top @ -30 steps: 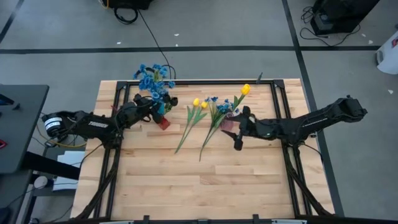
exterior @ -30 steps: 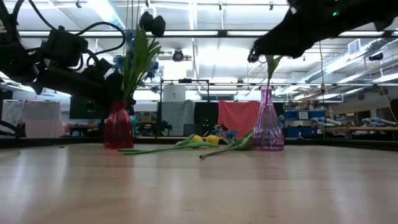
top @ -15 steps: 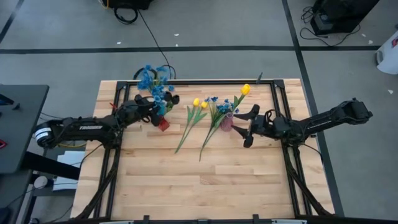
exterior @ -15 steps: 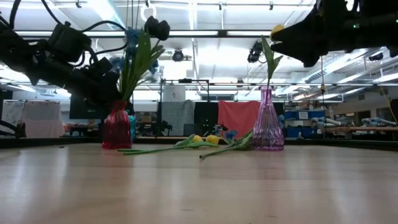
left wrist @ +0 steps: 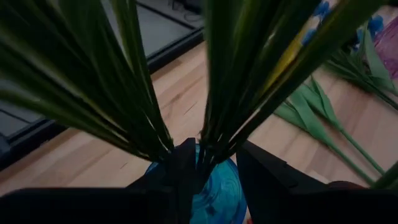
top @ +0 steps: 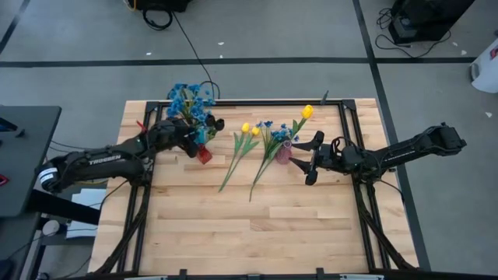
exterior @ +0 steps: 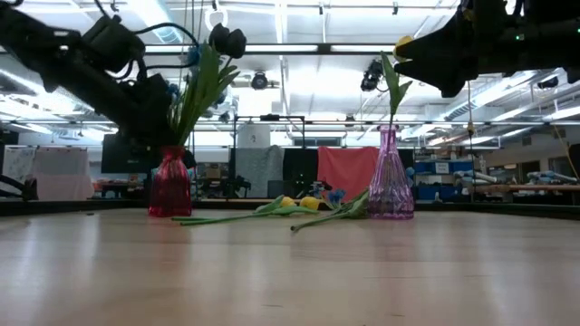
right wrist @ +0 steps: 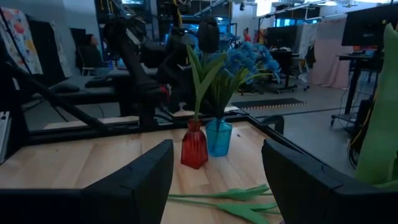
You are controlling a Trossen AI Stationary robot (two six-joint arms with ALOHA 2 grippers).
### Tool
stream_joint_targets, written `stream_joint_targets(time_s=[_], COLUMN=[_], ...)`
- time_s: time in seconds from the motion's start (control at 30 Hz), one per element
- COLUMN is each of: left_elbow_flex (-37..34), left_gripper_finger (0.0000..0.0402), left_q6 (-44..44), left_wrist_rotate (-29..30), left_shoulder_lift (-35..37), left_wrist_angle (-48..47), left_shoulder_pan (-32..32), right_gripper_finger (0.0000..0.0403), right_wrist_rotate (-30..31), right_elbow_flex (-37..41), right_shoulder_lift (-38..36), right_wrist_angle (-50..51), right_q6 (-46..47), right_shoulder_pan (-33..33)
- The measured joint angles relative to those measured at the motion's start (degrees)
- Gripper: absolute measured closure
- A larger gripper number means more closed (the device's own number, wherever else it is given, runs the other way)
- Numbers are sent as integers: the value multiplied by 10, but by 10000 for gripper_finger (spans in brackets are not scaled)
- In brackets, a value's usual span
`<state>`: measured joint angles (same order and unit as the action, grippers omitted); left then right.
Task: Sort flowers into vase by color
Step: Put the blue flower into the blue vase, then put the yellow flower into the pink vase
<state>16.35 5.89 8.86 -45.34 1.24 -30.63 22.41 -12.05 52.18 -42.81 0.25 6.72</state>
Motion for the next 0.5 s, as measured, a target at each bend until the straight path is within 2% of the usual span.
stream_joint_targets(time_s=[0.2,0.5], left_elbow_flex=[38,39], left_gripper_finger=[280,280], left_q6=[5,37], left_wrist_rotate=[11,26], left_shoulder_lift=[33,150], left_wrist_angle=[-106,-200], left_shoulder_pan=[0,0], right_gripper_finger=[149,149], right_wrist_rotate=[0,0], right_elbow_flex=[0,0], right_shoulder_lift=[0,0], right_wrist_angle=[0,1], right_q6=[0,-1], right_shoulder_pan=[0,0])
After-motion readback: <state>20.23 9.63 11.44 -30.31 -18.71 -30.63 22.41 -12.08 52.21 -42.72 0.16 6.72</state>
